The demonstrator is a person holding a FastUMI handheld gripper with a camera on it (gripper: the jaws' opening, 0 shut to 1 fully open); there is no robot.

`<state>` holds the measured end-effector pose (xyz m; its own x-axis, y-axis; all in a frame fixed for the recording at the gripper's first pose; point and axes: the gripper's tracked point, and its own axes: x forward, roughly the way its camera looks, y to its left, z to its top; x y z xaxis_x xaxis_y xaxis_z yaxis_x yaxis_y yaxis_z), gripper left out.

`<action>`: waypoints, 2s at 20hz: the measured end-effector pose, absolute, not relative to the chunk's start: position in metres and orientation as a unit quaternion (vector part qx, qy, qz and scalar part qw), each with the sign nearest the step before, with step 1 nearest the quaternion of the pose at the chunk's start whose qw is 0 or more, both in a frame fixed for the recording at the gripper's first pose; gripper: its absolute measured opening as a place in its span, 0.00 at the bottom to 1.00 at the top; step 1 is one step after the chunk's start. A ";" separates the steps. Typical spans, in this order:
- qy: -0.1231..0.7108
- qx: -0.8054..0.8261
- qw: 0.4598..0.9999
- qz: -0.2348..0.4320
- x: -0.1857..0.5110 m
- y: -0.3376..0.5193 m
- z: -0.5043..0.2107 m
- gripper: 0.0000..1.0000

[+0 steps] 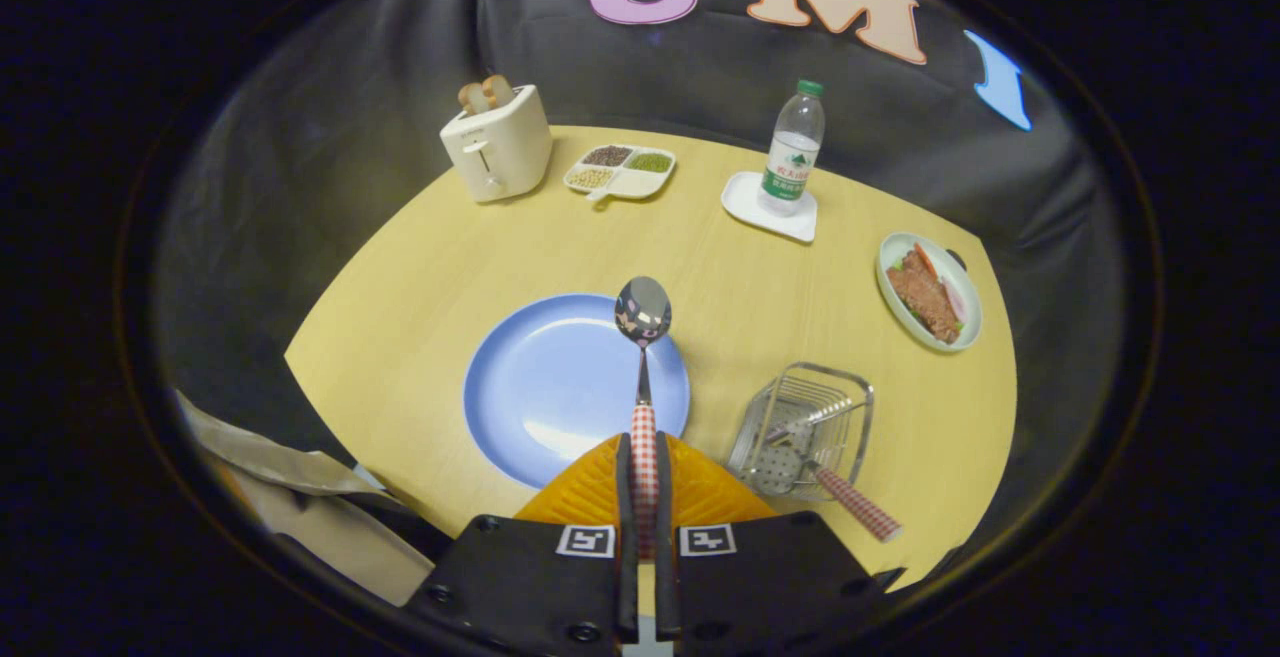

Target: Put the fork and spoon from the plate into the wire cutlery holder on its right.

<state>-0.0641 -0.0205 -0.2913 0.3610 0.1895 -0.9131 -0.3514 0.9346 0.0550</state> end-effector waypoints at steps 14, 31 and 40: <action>0.596 -0.173 0.758 0.199 -0.067 -0.115 -0.265 0.10; 0.698 -0.232 0.636 0.233 -0.076 -0.150 -0.272 0.10; 0.711 -0.225 0.626 0.227 -0.065 -0.141 -0.276 0.14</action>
